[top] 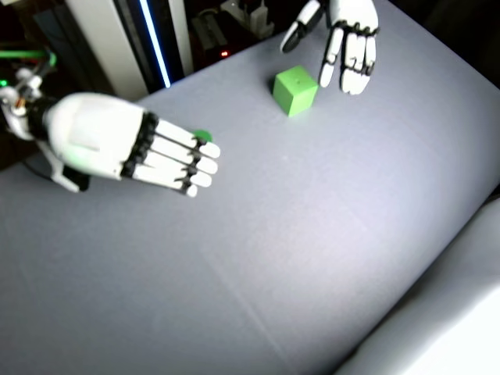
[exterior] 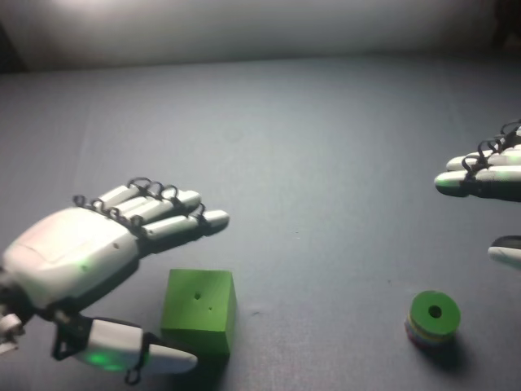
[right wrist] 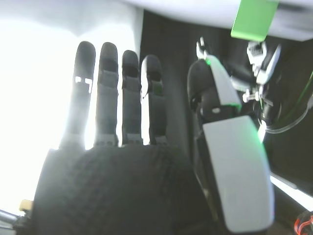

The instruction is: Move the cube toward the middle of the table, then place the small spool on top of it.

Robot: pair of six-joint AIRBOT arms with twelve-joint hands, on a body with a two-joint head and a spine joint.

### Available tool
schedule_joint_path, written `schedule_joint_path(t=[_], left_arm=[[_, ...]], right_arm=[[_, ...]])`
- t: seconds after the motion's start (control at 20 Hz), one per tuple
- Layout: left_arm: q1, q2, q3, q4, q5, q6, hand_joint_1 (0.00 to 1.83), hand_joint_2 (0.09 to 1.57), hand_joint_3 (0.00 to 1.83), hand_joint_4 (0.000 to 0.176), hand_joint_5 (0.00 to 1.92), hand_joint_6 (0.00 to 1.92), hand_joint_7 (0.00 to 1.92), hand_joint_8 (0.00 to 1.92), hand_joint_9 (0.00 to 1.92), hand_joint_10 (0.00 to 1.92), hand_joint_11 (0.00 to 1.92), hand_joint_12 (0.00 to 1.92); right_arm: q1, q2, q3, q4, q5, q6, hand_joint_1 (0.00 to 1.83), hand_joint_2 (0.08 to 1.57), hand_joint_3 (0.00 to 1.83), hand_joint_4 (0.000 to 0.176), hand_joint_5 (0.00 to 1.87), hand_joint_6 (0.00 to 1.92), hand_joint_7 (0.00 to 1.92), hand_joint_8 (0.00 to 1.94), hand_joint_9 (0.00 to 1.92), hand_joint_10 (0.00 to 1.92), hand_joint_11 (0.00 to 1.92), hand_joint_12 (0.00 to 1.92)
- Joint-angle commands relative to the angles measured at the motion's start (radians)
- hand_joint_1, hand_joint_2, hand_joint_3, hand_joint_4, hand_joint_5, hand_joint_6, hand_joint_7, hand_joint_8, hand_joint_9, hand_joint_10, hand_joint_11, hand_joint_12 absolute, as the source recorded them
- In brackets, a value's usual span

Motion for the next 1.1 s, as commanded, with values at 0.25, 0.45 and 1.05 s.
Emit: schedule_joint_path(t=[0.25,0.45,1.05], left_arm=[[-0.049,-0.034,0.021,0.027,-0.012,0.028,0.74,0.80,0.00,0.127,0.26,0.00,0.17,0.00,0.21,0.00,0.00,1.04],[-0.079,-0.065,0.042,0.037,0.050,0.058,0.85,0.83,0.00,0.141,0.28,0.00,0.24,0.00,0.36,0.02,0.14,1.14],[-0.145,-0.123,0.107,0.033,0.126,0.069,1.27,1.12,0.00,0.000,1.00,0.66,0.97,1.26,1.05,0.95,0.89,1.33]], right_arm=[[0.015,0.004,0.006,0.017,0.121,0.004,0.74,1.30,0.00,0.000,0.55,0.01,0.52,0.01,0.56,0.01,0.34,0.76],[0.016,0.004,0.008,0.018,0.121,0.004,0.70,1.32,0.00,0.000,0.54,0.00,0.52,0.00,0.55,0.00,0.32,0.75],[0.016,0.003,0.013,0.022,0.120,0.004,0.77,1.31,0.00,0.000,0.55,0.00,0.52,0.01,0.56,0.01,0.29,0.79]])
